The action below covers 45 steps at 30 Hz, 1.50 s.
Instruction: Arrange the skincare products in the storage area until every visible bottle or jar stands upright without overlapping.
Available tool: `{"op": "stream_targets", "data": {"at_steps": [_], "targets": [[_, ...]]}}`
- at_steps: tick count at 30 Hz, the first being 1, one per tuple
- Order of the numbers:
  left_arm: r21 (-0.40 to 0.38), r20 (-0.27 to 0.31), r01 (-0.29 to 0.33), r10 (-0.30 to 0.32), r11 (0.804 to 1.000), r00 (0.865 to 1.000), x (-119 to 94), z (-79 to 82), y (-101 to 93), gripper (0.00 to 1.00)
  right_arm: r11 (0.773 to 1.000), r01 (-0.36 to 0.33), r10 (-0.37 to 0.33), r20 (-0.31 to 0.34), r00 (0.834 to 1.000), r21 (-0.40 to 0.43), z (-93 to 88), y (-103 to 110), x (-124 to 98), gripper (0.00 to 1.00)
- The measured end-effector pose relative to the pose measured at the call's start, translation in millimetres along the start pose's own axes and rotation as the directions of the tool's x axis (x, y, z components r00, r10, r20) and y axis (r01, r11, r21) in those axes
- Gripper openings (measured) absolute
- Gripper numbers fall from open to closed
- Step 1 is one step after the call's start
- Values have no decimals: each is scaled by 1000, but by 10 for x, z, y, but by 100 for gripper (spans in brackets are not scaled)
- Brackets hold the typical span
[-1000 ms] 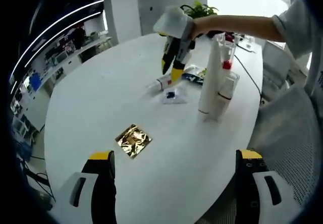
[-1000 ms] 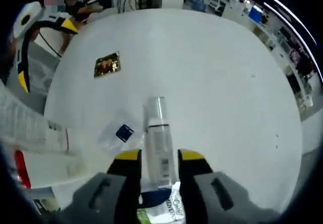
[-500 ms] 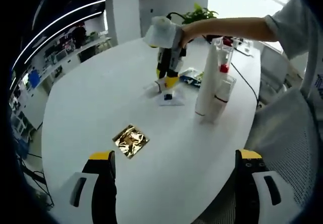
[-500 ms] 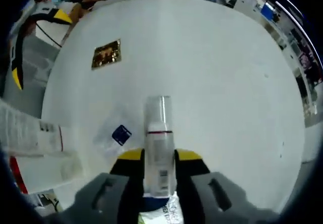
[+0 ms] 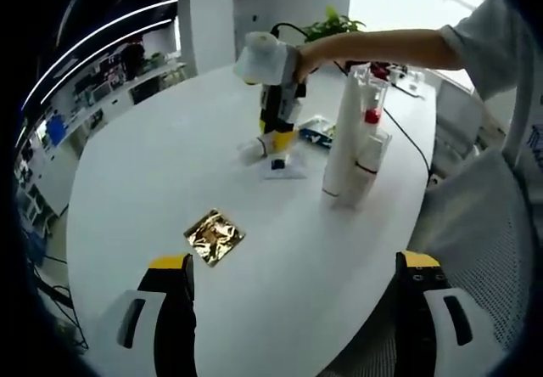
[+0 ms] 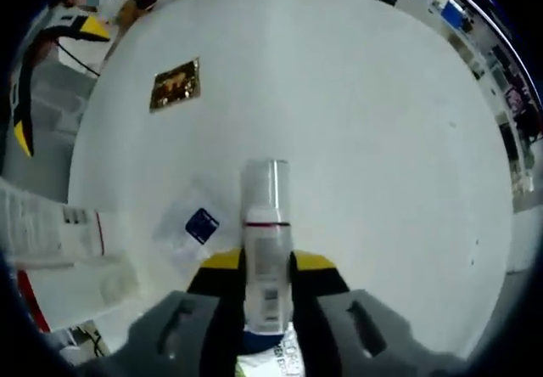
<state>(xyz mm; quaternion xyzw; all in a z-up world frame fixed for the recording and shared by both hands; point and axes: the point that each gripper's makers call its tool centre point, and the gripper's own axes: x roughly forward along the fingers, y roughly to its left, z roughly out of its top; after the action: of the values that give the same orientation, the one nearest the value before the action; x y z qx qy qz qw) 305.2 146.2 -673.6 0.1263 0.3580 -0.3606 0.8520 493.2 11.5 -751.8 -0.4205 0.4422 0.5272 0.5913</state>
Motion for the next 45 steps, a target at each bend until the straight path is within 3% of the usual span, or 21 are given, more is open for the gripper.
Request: {"op": "stream_targets", "data": {"at_steps": [10, 23, 33, 45], "targets": [[6, 4, -2, 2, 1000, 1000, -25, 24, -35, 96, 999, 35, -35, 29, 999, -2, -47, 54, -89, 19], [33, 8, 1, -2, 999, 1000, -58, 89, -109, 96, 994, 82, -94, 166, 982, 79, -83, 158, -387, 19], [27, 21, -7, 6, 1000, 1000, -103, 117, -140, 97, 978, 80, -130, 264, 956, 192, -219, 291, -594, 19], [23, 33, -8, 7, 1000, 999, -126, 160, -189, 97, 939, 103, -224, 358, 906, 328, -411, 382, -870, 19]]}}
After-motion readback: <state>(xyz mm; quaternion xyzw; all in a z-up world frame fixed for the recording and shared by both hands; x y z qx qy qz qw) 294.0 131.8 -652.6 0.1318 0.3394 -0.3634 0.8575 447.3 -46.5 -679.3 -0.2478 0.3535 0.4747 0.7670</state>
